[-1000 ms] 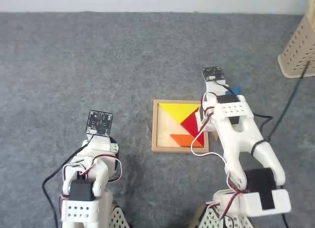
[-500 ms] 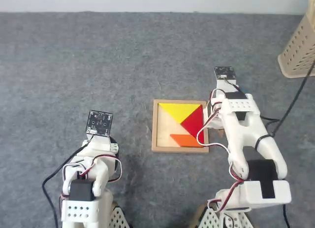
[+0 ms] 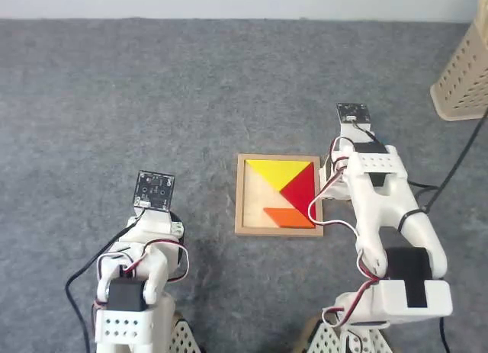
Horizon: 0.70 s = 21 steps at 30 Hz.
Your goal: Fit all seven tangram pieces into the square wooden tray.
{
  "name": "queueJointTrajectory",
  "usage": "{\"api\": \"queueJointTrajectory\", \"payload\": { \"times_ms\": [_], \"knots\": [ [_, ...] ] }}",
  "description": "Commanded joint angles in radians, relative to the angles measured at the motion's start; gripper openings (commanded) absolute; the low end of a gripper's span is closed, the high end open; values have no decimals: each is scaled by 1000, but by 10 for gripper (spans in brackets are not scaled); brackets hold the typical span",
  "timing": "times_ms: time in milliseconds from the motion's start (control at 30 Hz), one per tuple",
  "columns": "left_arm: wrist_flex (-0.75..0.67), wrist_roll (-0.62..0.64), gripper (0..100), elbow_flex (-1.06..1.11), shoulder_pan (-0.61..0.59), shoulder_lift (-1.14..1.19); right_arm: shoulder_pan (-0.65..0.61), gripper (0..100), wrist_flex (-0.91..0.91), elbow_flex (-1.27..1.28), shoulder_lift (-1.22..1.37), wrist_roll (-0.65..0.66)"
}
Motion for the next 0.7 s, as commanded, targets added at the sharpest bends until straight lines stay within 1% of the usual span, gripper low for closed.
{"api": "queueJointTrajectory", "payload": {
  "times_ms": [0, 67, 167, 300, 500, 667],
  "knots": [
    [5, 9, 11, -5, -5, -3, 28, 177, 16, -15, 27, 20],
    [5, 9, 11, -5, -5, -3, 28, 177, 16, -15, 22, 21],
    [5, 9, 11, -5, -5, -3, 28, 177, 16, -23, 19, 71],
    [5, 9, 11, -5, -5, -3, 28, 177, 16, -35, -30, 91],
    [5, 9, 11, -5, -5, -3, 30, 177, 5, -35, -48, 219],
    [5, 9, 11, -5, -5, -3, 30, 177, -5, -35, -15, 233]
  ]
}}
